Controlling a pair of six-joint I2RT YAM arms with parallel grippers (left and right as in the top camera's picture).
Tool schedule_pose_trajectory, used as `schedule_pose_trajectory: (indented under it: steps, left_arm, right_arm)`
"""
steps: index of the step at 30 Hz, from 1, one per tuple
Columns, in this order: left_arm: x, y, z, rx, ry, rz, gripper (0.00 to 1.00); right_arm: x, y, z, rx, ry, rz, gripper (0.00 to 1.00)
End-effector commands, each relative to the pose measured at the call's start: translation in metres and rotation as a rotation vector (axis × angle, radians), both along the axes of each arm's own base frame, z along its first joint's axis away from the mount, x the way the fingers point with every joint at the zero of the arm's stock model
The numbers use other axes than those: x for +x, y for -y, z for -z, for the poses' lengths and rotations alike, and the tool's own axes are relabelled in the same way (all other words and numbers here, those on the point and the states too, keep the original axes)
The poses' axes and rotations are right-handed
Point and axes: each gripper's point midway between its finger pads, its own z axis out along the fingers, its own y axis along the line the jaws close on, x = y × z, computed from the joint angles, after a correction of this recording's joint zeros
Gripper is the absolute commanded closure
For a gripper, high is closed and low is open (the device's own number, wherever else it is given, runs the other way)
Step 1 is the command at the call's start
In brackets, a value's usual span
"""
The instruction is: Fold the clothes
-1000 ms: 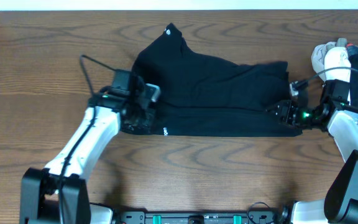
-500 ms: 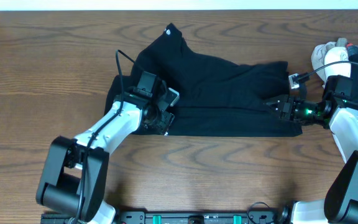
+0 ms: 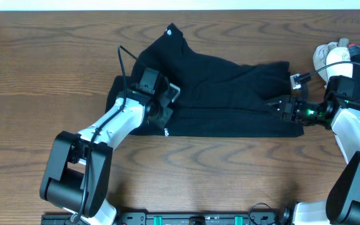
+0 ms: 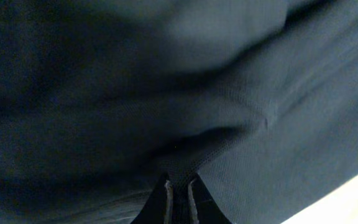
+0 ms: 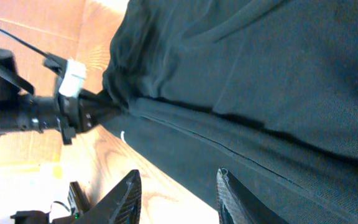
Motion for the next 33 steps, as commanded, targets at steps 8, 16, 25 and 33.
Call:
schedule_pose_trajectory:
  steps: [8,16,25,33]
  left_arm:
    - [0.050,-0.001,-0.036,0.069,0.226,0.053,0.94]
    - [0.074,0.006,-0.033,0.060,0.312,0.069,0.94]
    - [0.082,0.001,-0.029,0.076,0.329,0.007,0.26]
    - [0.048,-0.019,-0.059,0.066,0.227,-0.179,0.07]
  right_arm:
    - [0.004,0.002,-0.005,0.000,0.022,-0.003,0.63]
    - [0.003,0.002,-0.004,0.003,0.003,0.008,0.64]
    - [0.000,0.001,-0.003,0.011,-0.020,0.009,0.65]
    - [-0.007,0.005,0.008,-0.037,-0.087,0.025,0.65]
